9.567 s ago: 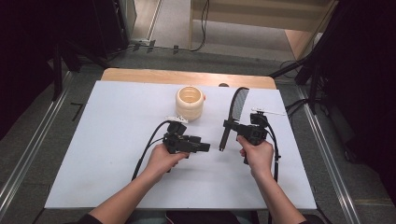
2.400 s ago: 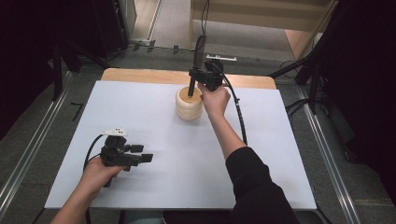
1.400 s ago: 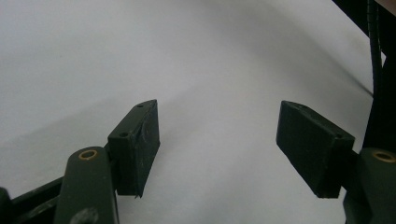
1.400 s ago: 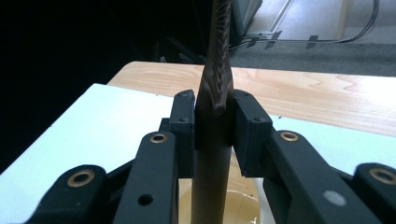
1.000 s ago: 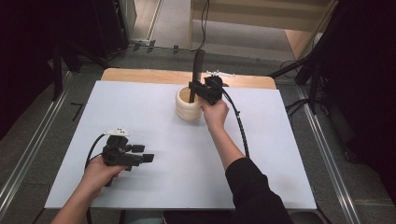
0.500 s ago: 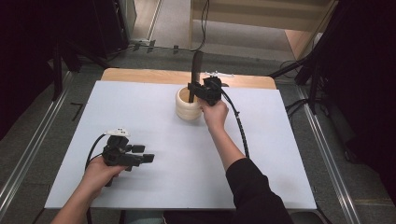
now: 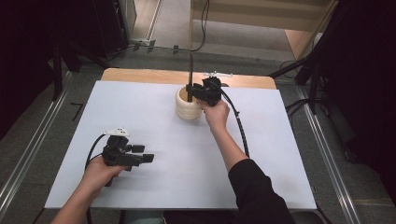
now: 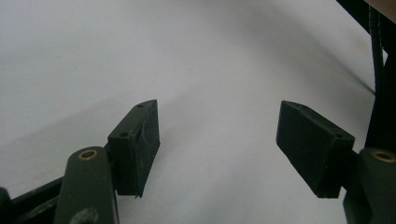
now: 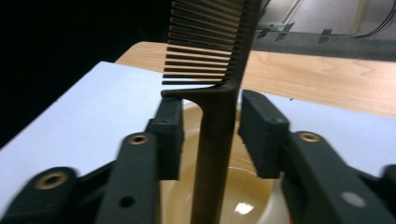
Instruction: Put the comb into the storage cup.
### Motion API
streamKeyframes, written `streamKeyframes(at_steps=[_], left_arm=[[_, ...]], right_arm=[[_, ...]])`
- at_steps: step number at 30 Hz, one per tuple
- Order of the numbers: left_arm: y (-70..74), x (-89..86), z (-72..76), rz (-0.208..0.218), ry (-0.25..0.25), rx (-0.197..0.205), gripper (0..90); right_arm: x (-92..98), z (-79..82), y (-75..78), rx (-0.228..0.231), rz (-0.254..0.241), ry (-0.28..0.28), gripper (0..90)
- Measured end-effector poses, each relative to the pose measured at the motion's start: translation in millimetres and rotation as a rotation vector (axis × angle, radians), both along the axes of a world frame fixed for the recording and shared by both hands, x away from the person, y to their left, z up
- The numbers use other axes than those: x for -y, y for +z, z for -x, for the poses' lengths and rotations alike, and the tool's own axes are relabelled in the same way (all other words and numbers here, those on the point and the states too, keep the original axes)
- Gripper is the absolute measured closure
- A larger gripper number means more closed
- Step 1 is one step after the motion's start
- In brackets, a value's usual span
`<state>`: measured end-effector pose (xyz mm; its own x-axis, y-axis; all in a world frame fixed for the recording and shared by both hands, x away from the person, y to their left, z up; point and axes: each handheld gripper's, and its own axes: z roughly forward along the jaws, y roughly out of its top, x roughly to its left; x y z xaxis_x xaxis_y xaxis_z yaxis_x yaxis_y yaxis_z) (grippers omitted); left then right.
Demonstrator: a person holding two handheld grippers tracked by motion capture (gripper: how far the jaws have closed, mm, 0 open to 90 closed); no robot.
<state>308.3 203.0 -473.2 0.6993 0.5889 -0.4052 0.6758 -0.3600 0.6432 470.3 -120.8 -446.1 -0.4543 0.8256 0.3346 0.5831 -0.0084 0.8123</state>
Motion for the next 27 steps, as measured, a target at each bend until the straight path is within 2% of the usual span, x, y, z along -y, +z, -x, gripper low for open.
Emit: streamKeyframes(at_steps=[2, 6, 16, 22, 27], left_arm=[[-0.1, 0.2, 0.2, 0.002, -0.001, -0.001, 30.8], [-0.2, 0.5, 0.2, 0.002, 0.000, 0.000, 30.8], [-0.1, 0.3, 0.3, 0.002, 0.000, -0.001, 30.7], [-0.1, 0.0, 0.0, 0.000, 0.000, -0.001, 30.7], [0.0, 0.0, 0.2, 0.001, 0.000, -0.001, 30.7]], right_arm=[[0.7, 1.5, 1.5, 0.017, 0.026, 0.010, 48.5], [3.5, 3.0, 3.9, 0.023, 0.011, 0.035, 39.2], [10.8, 7.4, 9.0, 0.043, 0.031, 0.019, 31.4], [21.2, 7.1, 9.7, 0.018, 0.049, 0.006, 27.7], [28.3, 8.5, 9.5, -0.006, 0.038, 0.029, 26.4]])
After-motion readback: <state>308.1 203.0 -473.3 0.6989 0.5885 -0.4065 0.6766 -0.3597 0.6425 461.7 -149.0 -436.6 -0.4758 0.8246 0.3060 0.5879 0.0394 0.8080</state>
